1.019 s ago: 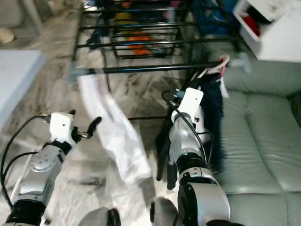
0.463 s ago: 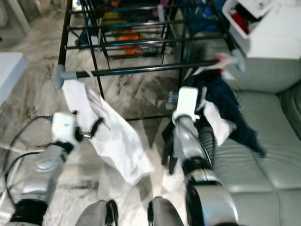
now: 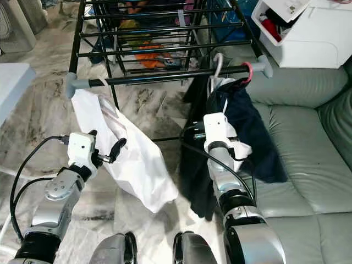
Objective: Hang hanger
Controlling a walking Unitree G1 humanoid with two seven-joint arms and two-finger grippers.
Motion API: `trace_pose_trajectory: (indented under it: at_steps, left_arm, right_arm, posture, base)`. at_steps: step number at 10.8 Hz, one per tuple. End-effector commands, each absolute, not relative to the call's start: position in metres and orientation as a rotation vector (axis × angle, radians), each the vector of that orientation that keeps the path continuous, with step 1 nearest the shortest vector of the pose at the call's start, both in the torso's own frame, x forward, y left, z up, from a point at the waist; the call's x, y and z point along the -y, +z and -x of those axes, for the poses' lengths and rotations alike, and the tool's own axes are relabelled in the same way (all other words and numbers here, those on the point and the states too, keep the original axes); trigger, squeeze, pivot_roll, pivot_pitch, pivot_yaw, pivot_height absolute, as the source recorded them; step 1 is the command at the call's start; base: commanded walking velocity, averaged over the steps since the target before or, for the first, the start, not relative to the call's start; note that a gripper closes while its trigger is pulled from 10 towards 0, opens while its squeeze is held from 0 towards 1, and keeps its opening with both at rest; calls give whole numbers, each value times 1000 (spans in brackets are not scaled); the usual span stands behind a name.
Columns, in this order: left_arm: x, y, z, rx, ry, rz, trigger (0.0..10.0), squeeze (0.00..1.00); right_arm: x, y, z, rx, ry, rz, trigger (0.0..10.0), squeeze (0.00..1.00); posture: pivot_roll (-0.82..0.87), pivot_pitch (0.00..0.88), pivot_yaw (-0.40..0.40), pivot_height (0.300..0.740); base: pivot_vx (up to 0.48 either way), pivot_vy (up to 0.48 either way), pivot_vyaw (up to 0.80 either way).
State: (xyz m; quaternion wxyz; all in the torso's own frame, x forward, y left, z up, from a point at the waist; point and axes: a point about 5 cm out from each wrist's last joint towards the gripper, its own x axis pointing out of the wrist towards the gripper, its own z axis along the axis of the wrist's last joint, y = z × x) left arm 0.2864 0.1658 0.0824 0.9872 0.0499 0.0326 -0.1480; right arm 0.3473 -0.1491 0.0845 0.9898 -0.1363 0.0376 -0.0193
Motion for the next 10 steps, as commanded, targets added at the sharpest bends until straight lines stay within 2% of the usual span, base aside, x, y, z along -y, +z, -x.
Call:
trace_pose_trajectory:
  at_steps: [1, 5, 9, 10]
  left_arm:
    - [-169, 83, -287, -62, -279, -100, 10000, 0]
    - [-170, 81, -285, -64, -249, -96, 10000, 0]
    - [-169, 82, -288, -62, -258, -100, 10000, 0]
    - [-169, 82, -288, -61, -254, -103, 10000, 0]
  right_arm:
    - [135, 138, -358, 202, 11, 277, 10000, 0]
    - [162, 141, -306, 310, -55, 335, 10000, 0]
    - [179, 120, -252, 170, -64, 370, 10000, 0]
    - [179, 120, -246, 154, -55, 367, 10000, 0]
  posture:
    - [-29, 71, -18, 740]
    - [-46, 62, -18, 740]
    - [-61, 70, -10, 740]
    - [-63, 70, -10, 740]
  base:
    - [0, 0, 0]
    - [0, 0, 0]
    - [0, 0, 0]
    - [0, 0, 0]
